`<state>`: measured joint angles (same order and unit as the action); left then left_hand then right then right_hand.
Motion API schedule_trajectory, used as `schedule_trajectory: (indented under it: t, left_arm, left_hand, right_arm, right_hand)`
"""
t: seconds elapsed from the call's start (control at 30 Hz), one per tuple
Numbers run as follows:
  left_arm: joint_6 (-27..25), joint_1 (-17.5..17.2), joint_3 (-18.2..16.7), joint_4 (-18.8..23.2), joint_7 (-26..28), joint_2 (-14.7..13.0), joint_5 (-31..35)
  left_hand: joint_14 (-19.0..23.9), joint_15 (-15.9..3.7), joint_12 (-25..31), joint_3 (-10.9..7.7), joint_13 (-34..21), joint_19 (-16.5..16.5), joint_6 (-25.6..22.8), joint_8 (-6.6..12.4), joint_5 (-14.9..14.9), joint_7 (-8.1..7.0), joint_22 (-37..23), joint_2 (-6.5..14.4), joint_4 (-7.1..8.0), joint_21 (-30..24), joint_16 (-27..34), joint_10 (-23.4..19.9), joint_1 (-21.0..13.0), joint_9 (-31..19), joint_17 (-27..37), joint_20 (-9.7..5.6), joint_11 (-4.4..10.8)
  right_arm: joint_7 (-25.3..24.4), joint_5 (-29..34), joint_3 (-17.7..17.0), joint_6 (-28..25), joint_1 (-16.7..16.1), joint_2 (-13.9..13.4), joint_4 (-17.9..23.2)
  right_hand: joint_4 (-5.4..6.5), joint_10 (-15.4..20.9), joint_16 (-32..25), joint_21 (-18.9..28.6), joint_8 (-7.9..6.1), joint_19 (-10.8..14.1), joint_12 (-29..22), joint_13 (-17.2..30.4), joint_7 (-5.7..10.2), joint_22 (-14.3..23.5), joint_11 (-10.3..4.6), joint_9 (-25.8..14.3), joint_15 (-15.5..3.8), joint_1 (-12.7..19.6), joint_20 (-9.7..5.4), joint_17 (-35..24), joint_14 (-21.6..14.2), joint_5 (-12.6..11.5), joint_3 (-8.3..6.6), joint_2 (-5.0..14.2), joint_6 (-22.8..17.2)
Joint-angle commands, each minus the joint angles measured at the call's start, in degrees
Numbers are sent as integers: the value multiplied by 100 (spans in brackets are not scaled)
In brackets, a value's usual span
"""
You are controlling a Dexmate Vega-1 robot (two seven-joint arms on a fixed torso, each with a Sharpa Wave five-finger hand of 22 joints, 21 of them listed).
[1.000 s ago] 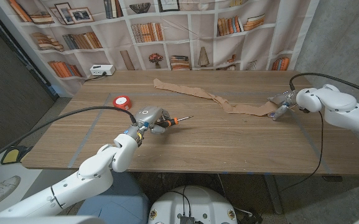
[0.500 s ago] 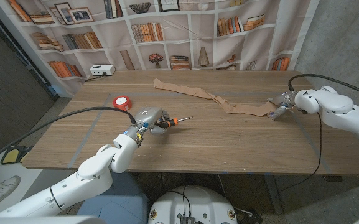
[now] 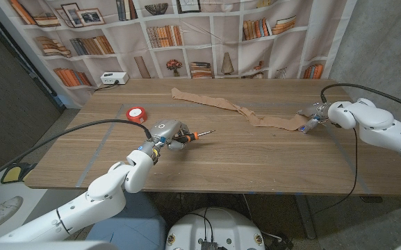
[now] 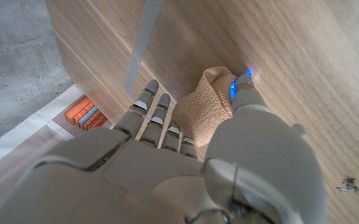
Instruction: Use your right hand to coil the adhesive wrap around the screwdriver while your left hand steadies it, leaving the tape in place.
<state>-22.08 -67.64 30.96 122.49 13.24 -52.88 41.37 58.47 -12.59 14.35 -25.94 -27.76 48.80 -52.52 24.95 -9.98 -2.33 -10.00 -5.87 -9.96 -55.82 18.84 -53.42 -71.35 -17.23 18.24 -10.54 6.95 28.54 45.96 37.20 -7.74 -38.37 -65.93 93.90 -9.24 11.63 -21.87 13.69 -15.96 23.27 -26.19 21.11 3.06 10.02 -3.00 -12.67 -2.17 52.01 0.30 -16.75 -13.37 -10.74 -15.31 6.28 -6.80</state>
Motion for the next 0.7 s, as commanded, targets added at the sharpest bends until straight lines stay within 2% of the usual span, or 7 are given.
schedule_trajectory:
  t: [0.03, 0.4, 0.7]
  left_arm:
    - [-5, 17, 13, -42, 42, 26, -19]
    - [-42, 44, 58, -74, 123, 107, 10]
    - [-248, -77, -37, 1, 317, 193, -27]
  left_hand:
    - [99, -50, -21, -76, -31, 11, -139, 22, -36, 113, -34, 1229, 42, -49, 35, -58, -1203, -162, 17, -46, -20]
    - [102, -51, -38, -83, -34, 4, -144, 14, -36, 109, -34, 1230, 38, -84, 32, -52, -1210, -162, 23, -49, -13]
    - [101, -52, -47, -88, -30, 6, -152, 7, -36, 113, -36, 1231, 37, -112, 25, -57, -1211, -157, 24, -57, -25]
  right_arm:
    - [-500, -320, -417, -185, -402, -348, 545]
    - [-696, -728, -804, -376, -797, -629, 992]
    - [-1011, -1004, -1126, -551, -1323, -1032, 1502]
  right_hand:
    - [21, 245, -90, 21, -53, 94, -88, 51, 121, 12, -141, -28, -867, 55, 22, -74, -138, 5, 38, 36, -233]
    - [41, 304, -123, -18, -71, 82, -163, 107, 125, 14, -158, -45, -922, 43, 51, -152, -126, 8, 101, -19, -328]
    - [49, 312, -133, -28, -72, 114, -198, 143, 132, 17, -164, -57, -916, 53, 42, -195, -102, 5, 130, -35, -364]
